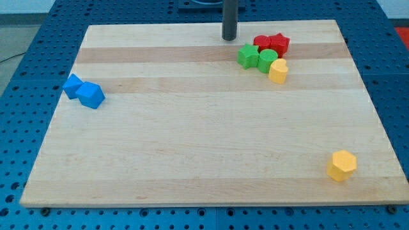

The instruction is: Move your arm towards the top left of the board

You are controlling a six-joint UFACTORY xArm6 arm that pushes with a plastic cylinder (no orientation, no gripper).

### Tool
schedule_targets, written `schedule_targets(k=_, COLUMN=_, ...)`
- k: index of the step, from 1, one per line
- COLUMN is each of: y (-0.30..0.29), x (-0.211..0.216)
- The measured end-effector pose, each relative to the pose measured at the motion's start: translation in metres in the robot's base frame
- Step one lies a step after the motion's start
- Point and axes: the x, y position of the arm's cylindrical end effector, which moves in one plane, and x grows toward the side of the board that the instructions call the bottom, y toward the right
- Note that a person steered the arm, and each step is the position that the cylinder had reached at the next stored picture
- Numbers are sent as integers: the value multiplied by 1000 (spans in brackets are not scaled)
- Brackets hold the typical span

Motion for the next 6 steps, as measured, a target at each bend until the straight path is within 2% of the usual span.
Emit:
schedule_targets(k=1, y=-8, x=-15)
schedule_targets(k=2, y=-72, x=-48)
schedule_targets(k=3, y=-104, x=-47)
schedule_targets(k=4, y=-186, x=-40)
schedule_targets(k=5, y=-187, x=-7)
schedule_targets(k=6, y=-183, x=54)
